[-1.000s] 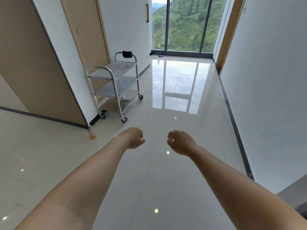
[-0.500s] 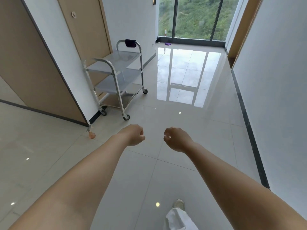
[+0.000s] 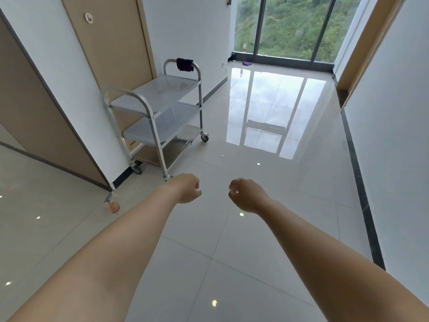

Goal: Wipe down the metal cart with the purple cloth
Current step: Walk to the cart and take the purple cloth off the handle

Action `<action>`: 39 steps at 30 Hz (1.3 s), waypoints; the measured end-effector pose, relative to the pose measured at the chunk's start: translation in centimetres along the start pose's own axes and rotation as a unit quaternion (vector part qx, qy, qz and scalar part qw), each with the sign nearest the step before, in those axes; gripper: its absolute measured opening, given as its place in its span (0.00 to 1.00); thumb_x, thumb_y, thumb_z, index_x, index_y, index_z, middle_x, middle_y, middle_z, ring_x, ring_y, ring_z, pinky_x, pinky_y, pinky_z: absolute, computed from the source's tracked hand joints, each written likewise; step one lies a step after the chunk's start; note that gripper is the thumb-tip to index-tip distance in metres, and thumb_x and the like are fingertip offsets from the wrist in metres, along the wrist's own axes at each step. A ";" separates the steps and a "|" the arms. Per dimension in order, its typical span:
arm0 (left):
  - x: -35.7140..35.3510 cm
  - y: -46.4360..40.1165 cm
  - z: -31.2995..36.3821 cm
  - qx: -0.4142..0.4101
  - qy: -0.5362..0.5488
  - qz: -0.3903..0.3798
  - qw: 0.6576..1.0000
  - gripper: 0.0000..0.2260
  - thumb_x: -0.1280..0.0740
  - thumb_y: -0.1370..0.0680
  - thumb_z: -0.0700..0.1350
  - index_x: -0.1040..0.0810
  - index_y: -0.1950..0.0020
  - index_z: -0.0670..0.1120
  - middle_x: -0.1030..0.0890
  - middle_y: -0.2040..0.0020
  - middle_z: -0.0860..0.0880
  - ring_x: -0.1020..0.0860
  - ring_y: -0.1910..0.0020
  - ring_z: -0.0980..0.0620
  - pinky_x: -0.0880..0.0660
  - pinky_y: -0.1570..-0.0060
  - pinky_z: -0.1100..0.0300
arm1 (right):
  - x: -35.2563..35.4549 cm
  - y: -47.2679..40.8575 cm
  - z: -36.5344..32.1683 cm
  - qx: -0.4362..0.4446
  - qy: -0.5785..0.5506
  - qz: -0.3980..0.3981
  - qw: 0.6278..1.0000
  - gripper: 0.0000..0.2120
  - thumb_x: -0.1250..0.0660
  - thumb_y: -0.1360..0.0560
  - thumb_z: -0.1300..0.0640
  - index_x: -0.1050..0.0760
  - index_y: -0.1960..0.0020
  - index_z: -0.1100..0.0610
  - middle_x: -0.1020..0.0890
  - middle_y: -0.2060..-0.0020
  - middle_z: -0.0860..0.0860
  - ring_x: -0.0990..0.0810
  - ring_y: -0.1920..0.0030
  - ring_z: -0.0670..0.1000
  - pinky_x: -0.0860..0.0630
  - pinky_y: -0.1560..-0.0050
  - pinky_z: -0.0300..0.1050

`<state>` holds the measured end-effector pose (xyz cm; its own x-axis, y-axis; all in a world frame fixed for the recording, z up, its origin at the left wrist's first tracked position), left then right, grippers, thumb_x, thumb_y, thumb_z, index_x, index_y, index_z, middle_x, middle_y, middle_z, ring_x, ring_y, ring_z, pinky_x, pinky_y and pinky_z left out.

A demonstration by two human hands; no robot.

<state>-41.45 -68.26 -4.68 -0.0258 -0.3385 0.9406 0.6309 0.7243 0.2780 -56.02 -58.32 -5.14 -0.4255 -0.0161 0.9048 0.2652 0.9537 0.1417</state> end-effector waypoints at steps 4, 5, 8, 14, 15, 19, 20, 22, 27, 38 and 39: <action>1.0 -5.1 0.4 0.011 0.011 -0.004 1.000 0.11 0.40 0.22 0.49 0.24 0.45 0.45 0.23 0.44 0.47 0.26 0.46 0.47 0.29 0.48 0.56 | 1.5 -5.2 2.2 0.007 0.001 -0.006 1.000 0.14 0.43 0.23 0.56 0.25 0.41 0.57 0.23 0.41 0.54 0.24 0.43 0.56 0.28 0.43 0.46; 1.2 -6.2 0.4 0.012 0.012 -0.005 1.000 0.11 0.40 0.22 0.49 0.24 0.45 0.45 0.23 0.44 0.47 0.26 0.46 0.47 0.29 0.48 0.57 | 1.7 -6.3 2.6 0.008 0.001 -0.009 1.000 0.14 0.43 0.23 0.56 0.25 0.41 0.57 0.23 0.41 0.54 0.24 0.43 0.56 0.28 0.43 0.46; 2.2 -9.6 0.3 0.019 0.015 -0.005 1.000 0.11 0.40 0.22 0.49 0.24 0.45 0.46 0.23 0.44 0.47 0.26 0.45 0.47 0.29 0.48 0.57 | 2.3 -9.7 3.5 0.014 0.002 -0.015 1.000 0.14 0.43 0.23 0.57 0.25 0.40 0.57 0.22 0.41 0.54 0.24 0.43 0.56 0.28 0.43 0.46; 4.1 -17.0 -1.1 0.028 0.035 -0.002 0.999 0.10 0.40 0.22 0.48 0.23 0.47 0.45 0.23 0.45 0.47 0.25 0.46 0.47 0.28 0.48 0.56 | 3.3 -17.5 4.8 0.015 -0.006 -0.020 1.000 0.14 0.43 0.24 0.57 0.25 0.41 0.57 0.22 0.42 0.53 0.25 0.43 0.55 0.28 0.43 0.46; 4.4 -18.3 -1.5 0.029 0.036 -0.005 0.999 0.10 0.40 0.22 0.48 0.23 0.46 0.45 0.23 0.45 0.47 0.25 0.46 0.47 0.28 0.48 0.56 | 3.3 -19.0 4.9 0.015 -0.007 -0.022 1.000 0.14 0.43 0.24 0.57 0.24 0.41 0.57 0.22 0.42 0.53 0.25 0.43 0.55 0.28 0.43 0.46; 5.5 -23.8 -3.5 0.032 0.041 -0.016 0.999 0.10 0.40 0.22 0.48 0.24 0.46 0.45 0.23 0.45 0.47 0.25 0.48 0.48 0.28 0.49 0.56 | 3.7 -24.8 5.4 0.016 -0.002 -0.025 1.000 0.14 0.43 0.23 0.57 0.25 0.41 0.57 0.22 0.42 0.53 0.24 0.43 0.55 0.27 0.43 0.46; 6.0 -25.4 -4.1 0.033 0.042 -0.015 0.998 0.10 0.40 0.22 0.48 0.24 0.47 0.45 0.23 0.46 0.47 0.25 0.48 0.48 0.28 0.49 0.56 | 3.8 -26.4 5.6 0.015 -0.002 -0.025 1.000 0.14 0.43 0.23 0.57 0.25 0.41 0.57 0.23 0.42 0.53 0.24 0.44 0.55 0.27 0.43 0.46; 7.2 -28.9 -5.2 0.035 0.041 -0.014 0.998 0.10 0.41 0.22 0.48 0.24 0.47 0.45 0.23 0.47 0.48 0.25 0.51 0.48 0.27 0.51 0.57 | 4.2 -30.3 5.8 0.011 -0.002 -0.028 1.000 0.14 0.43 0.23 0.57 0.24 0.41 0.57 0.23 0.42 0.53 0.24 0.43 0.55 0.27 0.43 0.47; 10.6 -37.3 -8.1 0.031 0.034 -0.024 0.999 0.11 0.41 0.22 0.48 0.23 0.47 0.44 0.22 0.49 0.48 0.24 0.50 0.47 0.26 0.49 0.54 | 6.0 -39.8 5.5 0.010 -0.004 -0.036 0.999 0.15 0.43 0.23 0.57 0.25 0.41 0.57 0.22 0.42 0.54 0.25 0.43 0.55 0.27 0.42 0.47; 14.2 -50.2 -12.2 0.034 0.017 -0.053 0.998 0.11 0.40 0.23 0.48 0.23 0.48 0.45 0.22 0.52 0.47 0.23 0.52 0.46 0.24 0.49 0.52 | 7.9 -53.3 7.0 -0.012 -0.032 -0.045 0.998 0.14 0.43 0.24 0.57 0.24 0.41 0.57 0.22 0.42 0.54 0.25 0.43 0.55 0.27 0.42 0.47; 14.3 -51.0 -12.3 0.035 0.016 -0.055 0.998 0.10 0.40 0.23 0.48 0.23 0.48 0.45 0.22 0.52 0.48 0.23 0.51 0.47 0.24 0.49 0.52 | 7.9 -54.2 7.3 -0.012 -0.034 -0.047 0.998 0.14 0.43 0.24 0.57 0.24 0.41 0.57 0.22 0.42 0.54 0.25 0.43 0.55 0.28 0.43 0.46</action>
<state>-64.52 -117.43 -7.81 -0.0667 -0.4372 0.8969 0.5702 0.7209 0.3938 -80.10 -107.99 -8.57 -0.5072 -0.0830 0.8578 0.2428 0.9413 0.2347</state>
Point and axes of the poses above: each hand's wrist, its own y-axis away from the middle knuckle, its own x-axis out of the back of the hand, z = x × y, the point moved 5 cm from there along -y, towards the middle knuckle
